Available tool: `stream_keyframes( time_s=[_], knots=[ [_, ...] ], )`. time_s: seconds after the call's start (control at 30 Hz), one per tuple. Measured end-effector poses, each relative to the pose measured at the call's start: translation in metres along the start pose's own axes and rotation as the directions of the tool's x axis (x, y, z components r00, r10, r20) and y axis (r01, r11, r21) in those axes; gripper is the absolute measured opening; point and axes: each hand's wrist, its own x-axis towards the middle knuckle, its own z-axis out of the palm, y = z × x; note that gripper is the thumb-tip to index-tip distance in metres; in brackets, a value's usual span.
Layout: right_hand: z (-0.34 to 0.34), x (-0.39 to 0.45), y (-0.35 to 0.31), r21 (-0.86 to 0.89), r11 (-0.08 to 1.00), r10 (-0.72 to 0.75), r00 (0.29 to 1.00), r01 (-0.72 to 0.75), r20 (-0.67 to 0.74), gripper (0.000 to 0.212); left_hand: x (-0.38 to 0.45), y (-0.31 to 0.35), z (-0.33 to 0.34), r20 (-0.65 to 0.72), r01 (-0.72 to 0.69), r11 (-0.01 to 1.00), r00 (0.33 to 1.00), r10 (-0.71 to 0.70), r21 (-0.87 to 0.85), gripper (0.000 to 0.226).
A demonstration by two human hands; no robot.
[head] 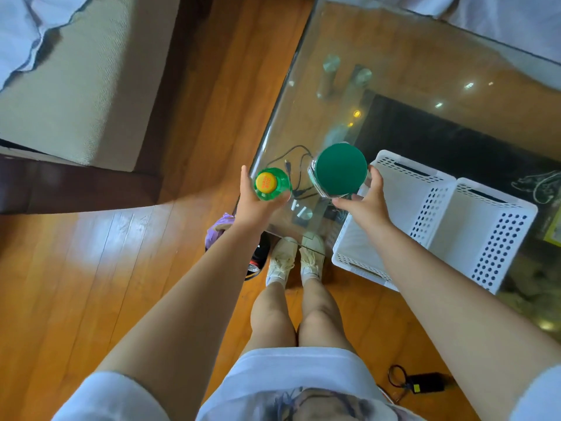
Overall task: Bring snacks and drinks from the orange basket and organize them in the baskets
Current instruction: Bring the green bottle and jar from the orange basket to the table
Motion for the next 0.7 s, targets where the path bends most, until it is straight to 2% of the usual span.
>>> stream_keyframes(
  time_s=[0.07, 0.17, 0.27, 0.37, 0.47, 0.53, 0.7],
  knots=[
    [-0.005, -0.011, -0.001, -0.019, 1.0, 0.024, 1.0, -0.025, -0.005, 0.09, -0.008, -0.001, -0.003, -0.011, 0.128, 0.991, 0.992, -0.127, 0.027, 0.105],
    [-0.012, -0.032, 0.003, -0.027, 0.994, 0.102, 0.994, -0.103, -0.022, 0.09, -0.029, -0.011, -0.012, -0.028, 0.23, 0.973, 0.973, -0.229, 0.036, 0.099],
    [-0.02, -0.056, 0.005, -0.009, 0.979, 0.202, 0.979, -0.202, -0.008, 0.088, -0.052, -0.025, -0.025, -0.047, 0.271, 0.96, 0.96, -0.275, -0.075, 0.068],
    [-0.026, -0.081, 0.006, -0.073, 0.964, 0.26, 0.963, -0.255, 0.072, 0.071, -0.079, -0.042, -0.043, 0.022, 0.375, 0.899, 0.925, -0.38, -0.226, 0.037],
    [-0.021, -0.105, 0.004, -0.205, 0.951, 0.263, 0.952, -0.229, 0.156, 0.045, -0.116, -0.066, -0.067, 0.031, 0.368, 0.844, 0.921, -0.387, -0.39, 0.02],
    [-0.013, -0.12, 0.001, -0.289, 0.937, 0.257, 0.948, -0.197, 0.186, 0.038, -0.141, -0.085, -0.082, -0.003, 0.35, 0.817, 0.918, -0.396, -0.458, 0.015],
    [0.035, -0.167, 0.005, -0.541, 0.837, 0.272, 0.922, -0.085, 0.276, 0.019, -0.208, -0.153, -0.121, -0.068, 0.354, 0.718, 0.871, -0.486, -0.599, 0.018]
  ],
)
